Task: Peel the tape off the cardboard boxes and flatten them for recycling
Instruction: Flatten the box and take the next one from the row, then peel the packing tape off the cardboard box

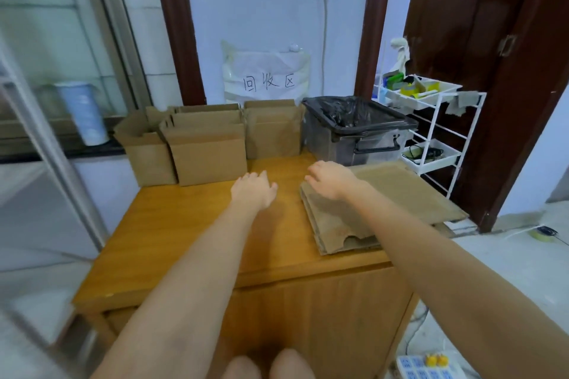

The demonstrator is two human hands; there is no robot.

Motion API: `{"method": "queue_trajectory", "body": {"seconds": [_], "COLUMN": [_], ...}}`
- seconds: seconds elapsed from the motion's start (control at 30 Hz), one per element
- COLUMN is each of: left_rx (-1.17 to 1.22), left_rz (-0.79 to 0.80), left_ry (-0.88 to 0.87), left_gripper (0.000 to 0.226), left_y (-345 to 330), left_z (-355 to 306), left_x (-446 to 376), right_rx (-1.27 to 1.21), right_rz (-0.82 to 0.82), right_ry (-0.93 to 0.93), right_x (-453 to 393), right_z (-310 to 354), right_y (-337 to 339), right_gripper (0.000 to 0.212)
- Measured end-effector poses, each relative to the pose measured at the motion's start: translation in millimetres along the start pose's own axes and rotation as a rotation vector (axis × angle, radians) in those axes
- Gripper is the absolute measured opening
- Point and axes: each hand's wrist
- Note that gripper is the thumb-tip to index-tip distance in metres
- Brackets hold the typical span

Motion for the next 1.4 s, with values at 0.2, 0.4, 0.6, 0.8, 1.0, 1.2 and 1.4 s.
{"method": "queue_trajectory", "body": {"seconds": [0.2,0.4,0.6,0.8,1.0,1.2,1.4], "left_rx": [-0.074,-0.054,0.026,0.186,0.356,0.411,0.449], "left_rz": [0.036,0.008,-0.068,-0.024,-0.116,-0.189,-0.208], "left_ry": [0.103,0.149,0.198,0.278,0.343,0.381,0.361], "left_gripper": [0.061,0.065,0.065,0.073,0.077,0.077,0.077], "left_y": [2,8,19,-14,-30,-44,-55], "left_z": [64,127,157,171,182,190,194], "left_x": [15,17,-4,-31,-71,-100,-115], "right_rx": [-0.096,-0.243,-0.213,-0.241,-0.523,-0.627,-0.849], "right_rz": [0.118,0.077,0.044,0.116,0.059,0.021,-0.126], "right_ry": [-0.009,0.013,-0.003,-0.061,-0.255,-0.315,-0.416], "right_x": [-26,-56,-89,-114,-154,-186,-198], "right_z": [67,131,155,152,153,152,153], "right_y": [-10,-18,-22,-58,-83,-99,-110], "right_gripper": [0.057,0.058,0.055,0.051,0.059,0.072,0.076]}}
Point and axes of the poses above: each hand's wrist, its own x-axis away from the middle knuckle, its own y-axis out of the back of the hand, z = x × y
